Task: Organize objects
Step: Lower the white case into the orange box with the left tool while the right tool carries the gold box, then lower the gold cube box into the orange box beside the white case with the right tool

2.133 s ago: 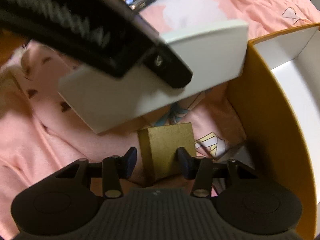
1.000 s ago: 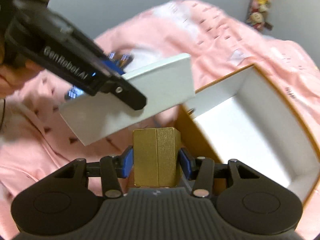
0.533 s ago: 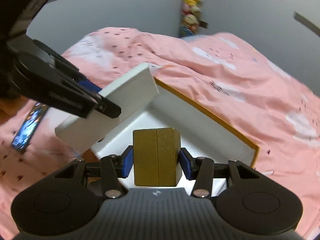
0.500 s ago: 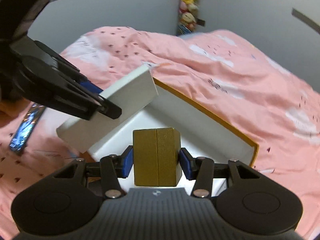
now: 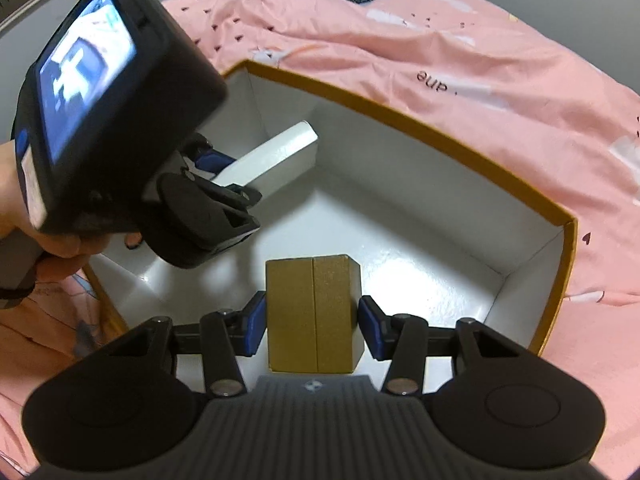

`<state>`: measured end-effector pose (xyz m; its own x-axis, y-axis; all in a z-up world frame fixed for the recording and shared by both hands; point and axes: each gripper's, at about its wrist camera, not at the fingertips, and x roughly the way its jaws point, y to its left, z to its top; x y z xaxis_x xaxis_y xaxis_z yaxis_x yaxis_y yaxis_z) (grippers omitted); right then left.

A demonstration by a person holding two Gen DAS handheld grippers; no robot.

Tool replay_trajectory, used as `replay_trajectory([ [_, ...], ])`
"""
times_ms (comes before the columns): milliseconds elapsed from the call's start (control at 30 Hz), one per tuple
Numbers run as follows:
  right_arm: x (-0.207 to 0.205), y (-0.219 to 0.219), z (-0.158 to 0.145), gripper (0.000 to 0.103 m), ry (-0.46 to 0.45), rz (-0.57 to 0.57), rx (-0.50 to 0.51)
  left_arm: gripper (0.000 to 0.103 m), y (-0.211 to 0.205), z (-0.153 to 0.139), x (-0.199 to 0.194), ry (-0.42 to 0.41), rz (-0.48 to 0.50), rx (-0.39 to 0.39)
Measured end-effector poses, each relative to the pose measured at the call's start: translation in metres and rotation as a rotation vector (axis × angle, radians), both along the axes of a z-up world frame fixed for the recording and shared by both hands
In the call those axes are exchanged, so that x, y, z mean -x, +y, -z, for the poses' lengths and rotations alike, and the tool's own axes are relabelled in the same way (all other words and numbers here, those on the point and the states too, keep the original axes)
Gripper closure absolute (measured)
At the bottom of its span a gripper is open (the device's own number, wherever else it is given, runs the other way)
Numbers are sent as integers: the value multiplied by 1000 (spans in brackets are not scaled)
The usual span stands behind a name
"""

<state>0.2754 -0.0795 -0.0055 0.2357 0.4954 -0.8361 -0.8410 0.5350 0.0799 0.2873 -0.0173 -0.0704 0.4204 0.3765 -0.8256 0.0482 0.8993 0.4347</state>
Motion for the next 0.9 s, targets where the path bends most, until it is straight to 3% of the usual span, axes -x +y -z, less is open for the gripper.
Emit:
replay_trajectory([
  [133, -5, 1, 7, 52, 18, 6, 7, 72, -6, 16, -6, 20, 4, -54],
  [300, -10, 1, 15, 52, 32, 11, 20, 71, -7, 14, -11, 45, -6, -49],
  [367, -12, 2, 17, 52, 34, 15, 24, 70, -5, 11, -11, 53, -10, -14],
  [433, -14, 3, 18, 53, 37, 17, 28, 62, -1, 6, -12, 58, -11, 36],
  [667, -12, 4, 20, 53, 38, 15, 37, 57, 3, -4, -9, 59, 0, 145],
  [767, -12, 4, 19, 53, 38, 14, 39, 48, 5, -7, -8, 66, 10, 215],
  [900, -12, 5, 19, 53, 39, 14, 41, 47, 7, -13, -5, 48, 24, 234],
])
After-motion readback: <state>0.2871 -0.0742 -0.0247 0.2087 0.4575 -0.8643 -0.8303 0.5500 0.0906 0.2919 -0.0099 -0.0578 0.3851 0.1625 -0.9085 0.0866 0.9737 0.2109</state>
